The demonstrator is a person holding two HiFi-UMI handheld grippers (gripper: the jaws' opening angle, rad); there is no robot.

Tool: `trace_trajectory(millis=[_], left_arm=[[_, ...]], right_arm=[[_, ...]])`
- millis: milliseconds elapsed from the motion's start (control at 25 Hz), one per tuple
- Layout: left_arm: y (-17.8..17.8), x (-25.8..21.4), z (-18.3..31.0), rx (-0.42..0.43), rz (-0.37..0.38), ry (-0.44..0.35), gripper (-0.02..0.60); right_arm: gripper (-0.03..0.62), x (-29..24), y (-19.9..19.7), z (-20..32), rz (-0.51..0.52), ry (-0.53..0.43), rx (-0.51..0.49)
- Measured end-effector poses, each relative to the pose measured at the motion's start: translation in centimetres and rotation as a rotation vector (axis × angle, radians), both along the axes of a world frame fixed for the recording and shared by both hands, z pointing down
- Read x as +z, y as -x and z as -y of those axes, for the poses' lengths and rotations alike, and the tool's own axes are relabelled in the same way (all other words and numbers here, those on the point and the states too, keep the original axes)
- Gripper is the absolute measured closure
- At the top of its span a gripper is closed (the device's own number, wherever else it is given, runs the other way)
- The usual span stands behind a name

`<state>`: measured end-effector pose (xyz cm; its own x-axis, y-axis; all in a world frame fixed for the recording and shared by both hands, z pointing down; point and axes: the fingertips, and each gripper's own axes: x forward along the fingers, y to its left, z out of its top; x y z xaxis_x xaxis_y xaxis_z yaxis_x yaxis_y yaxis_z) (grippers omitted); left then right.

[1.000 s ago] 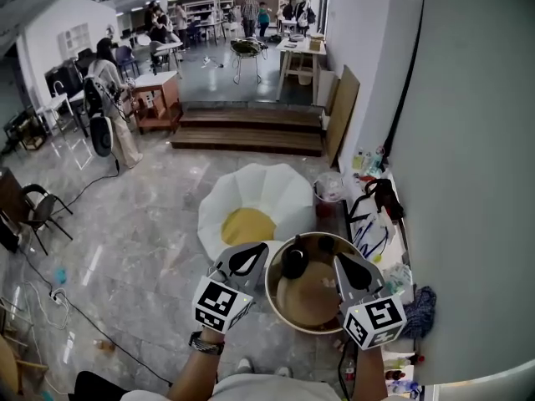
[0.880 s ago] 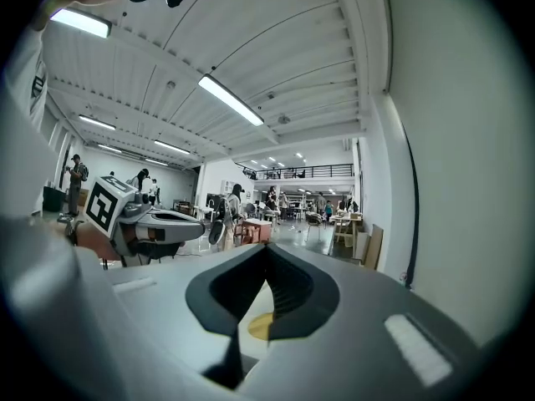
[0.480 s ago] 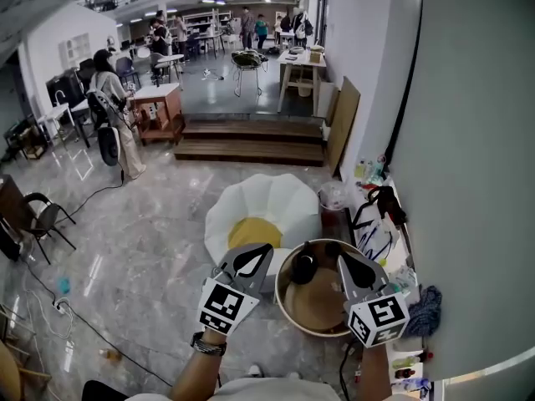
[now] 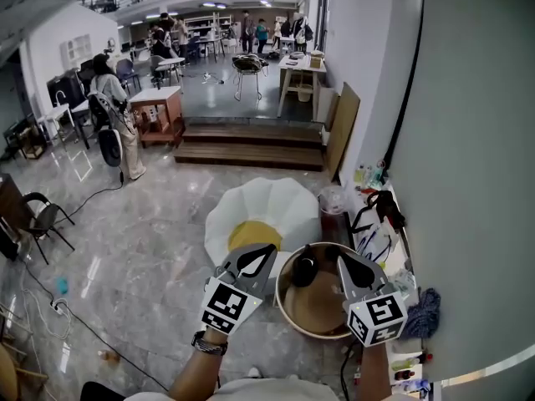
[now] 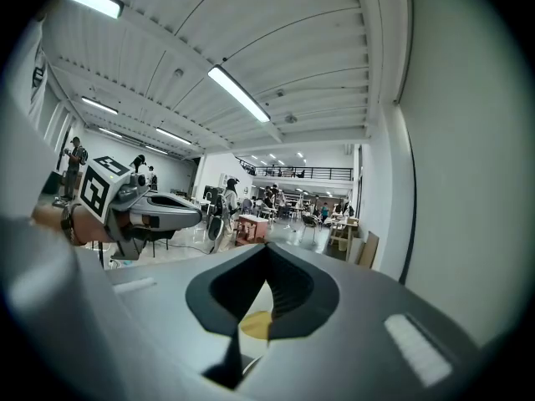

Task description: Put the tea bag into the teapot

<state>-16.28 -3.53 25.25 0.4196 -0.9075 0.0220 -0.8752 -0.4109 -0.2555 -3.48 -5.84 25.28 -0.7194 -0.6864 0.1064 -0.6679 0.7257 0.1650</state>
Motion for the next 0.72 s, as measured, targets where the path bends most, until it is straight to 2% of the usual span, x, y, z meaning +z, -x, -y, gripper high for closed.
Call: trace_trajectory(millis=[720], left_arm=[[-0.30,0.51,0.24,0.010,-0.008,0.012,0.578]], right_arm=[[0.589,0.64,-0.35,0.28,-0.011,0.010,0.009]])
